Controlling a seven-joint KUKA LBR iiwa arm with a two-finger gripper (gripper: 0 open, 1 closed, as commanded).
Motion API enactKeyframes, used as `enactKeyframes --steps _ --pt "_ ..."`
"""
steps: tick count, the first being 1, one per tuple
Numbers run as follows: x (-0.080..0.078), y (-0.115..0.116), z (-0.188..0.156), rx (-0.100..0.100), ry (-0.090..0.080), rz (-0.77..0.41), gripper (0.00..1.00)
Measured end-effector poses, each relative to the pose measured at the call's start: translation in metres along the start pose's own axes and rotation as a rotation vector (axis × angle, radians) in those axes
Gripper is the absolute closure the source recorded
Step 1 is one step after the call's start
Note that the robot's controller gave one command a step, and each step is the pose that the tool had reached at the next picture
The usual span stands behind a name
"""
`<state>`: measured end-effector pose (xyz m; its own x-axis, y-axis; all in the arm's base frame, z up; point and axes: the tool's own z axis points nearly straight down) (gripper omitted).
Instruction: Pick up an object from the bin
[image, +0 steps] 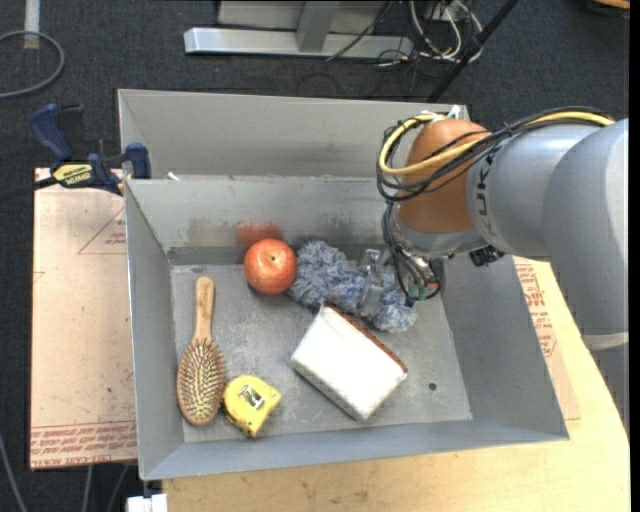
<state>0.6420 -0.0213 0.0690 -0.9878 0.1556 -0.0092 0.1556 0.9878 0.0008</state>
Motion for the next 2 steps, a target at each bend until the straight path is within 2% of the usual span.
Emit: enactKeyframes --steps 1,2 --pt "0.001 0.000 -0.003 0.000 0.003 0.000 1.00" --pt "0.003 0.000 -0.021 0.000 0.009 0.000 1.00"
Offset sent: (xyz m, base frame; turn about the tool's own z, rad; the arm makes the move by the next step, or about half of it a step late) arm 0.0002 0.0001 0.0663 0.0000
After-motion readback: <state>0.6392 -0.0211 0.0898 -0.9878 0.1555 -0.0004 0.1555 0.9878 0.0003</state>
